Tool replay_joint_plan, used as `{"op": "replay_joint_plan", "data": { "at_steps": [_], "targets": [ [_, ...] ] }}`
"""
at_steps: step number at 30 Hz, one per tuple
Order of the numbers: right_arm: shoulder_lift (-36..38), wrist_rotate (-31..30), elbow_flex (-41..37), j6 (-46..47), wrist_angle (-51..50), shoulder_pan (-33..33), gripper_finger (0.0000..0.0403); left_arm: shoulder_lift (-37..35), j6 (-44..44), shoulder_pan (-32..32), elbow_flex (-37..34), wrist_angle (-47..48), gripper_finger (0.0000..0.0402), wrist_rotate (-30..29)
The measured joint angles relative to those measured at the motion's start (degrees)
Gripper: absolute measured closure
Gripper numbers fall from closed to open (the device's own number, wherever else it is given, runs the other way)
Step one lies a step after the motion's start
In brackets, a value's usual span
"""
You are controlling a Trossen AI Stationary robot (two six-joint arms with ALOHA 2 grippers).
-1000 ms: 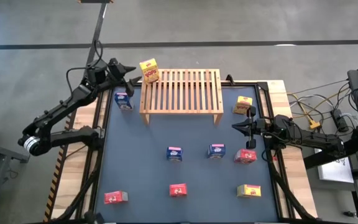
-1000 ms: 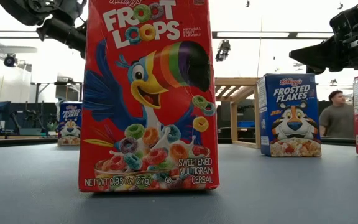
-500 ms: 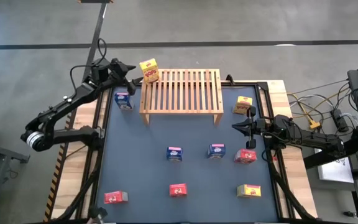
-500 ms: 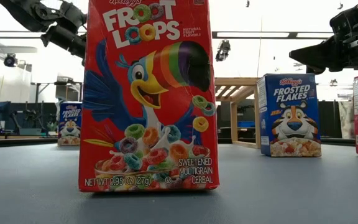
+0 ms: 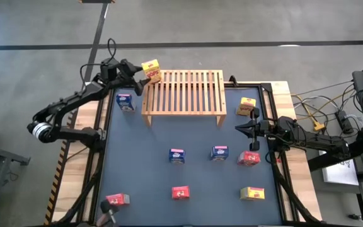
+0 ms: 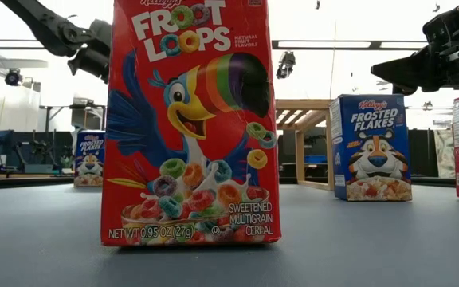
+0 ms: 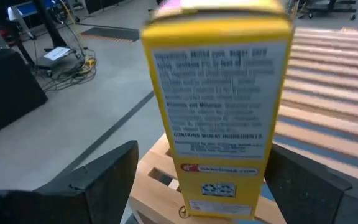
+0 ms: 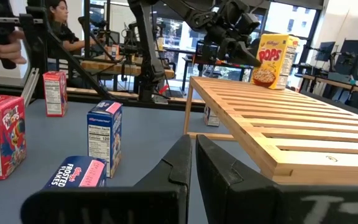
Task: Stack cereal on shelf
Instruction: Put the middle left yellow cereal box on the shelf
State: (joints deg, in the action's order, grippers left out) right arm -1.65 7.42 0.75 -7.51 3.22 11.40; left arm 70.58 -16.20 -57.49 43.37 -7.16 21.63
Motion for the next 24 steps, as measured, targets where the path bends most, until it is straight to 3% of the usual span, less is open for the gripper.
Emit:
{"op": "replay_joint_plan", "data": {
  "at_steps": [13, 24],
  "targets": [
    [0.0, 0.0, 0.0, 0.0, 0.0, 0.0, 0.039, 2.1, -5.4, 0.0, 0.1, -0.2, 0.0095, 0.6],
    [0.0, 0.0, 0.0, 0.0, 0.0, 0.0, 0.039, 1.9, -9.5, -0.1, 0.1, -0.9, 0.0166, 3.0]
  ]
}}
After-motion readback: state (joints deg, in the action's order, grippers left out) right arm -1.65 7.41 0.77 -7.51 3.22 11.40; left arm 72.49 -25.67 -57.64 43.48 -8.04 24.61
